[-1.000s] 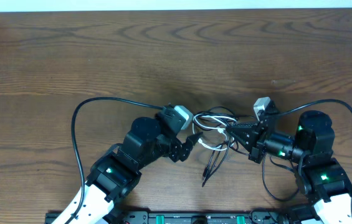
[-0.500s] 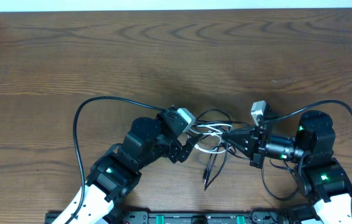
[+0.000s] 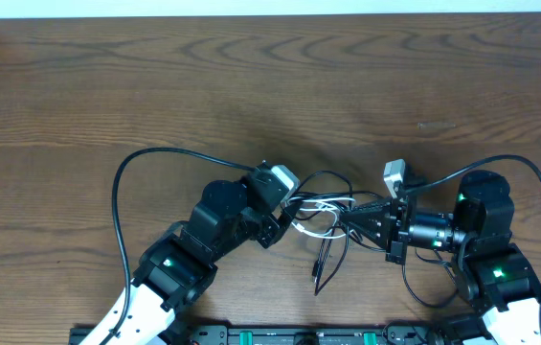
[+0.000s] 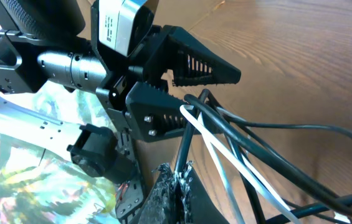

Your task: Untangle cables

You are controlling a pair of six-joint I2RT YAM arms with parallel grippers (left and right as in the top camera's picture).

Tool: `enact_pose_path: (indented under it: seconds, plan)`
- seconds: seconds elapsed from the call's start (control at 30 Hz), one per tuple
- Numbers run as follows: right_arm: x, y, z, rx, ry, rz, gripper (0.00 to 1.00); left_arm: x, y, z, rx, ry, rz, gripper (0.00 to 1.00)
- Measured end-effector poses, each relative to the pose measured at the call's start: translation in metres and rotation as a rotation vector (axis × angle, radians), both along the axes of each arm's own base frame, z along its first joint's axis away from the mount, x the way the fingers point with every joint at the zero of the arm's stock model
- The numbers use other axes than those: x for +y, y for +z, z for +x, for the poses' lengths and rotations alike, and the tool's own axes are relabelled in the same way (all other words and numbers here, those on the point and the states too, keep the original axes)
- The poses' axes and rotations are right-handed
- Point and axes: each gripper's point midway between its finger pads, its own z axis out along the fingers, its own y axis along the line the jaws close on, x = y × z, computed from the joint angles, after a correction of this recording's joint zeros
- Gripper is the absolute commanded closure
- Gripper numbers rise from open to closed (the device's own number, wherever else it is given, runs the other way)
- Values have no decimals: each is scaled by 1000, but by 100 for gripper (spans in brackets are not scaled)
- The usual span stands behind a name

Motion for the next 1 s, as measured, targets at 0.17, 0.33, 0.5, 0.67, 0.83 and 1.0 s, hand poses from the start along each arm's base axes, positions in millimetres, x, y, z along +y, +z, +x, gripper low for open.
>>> enact_pose_path:
  seconds: [0.17,0.33,0.5,0.67,0.83,1.0]
  plan:
    - [0,-1,-1,5,2,0,99,0,0,0,-29,-22,26,92]
    - [0,-1,-1,5,2,0,99,0,0,0,-40,-30,35,92]
    - [0,-1,-1,7,1,-1,99,0,0,0,-40,-30,35,92]
    - [-5,-13,5,68,-64,-41,99,-2,2,-2,-42,-42,24,93]
    - [-18,-36,19,166,-211,-124,96,-6,26,-7,-104,-73,-44,93]
    - [-29,-50,28,213,-312,-182,78,-3,52,-15,-170,-87,-99,92]
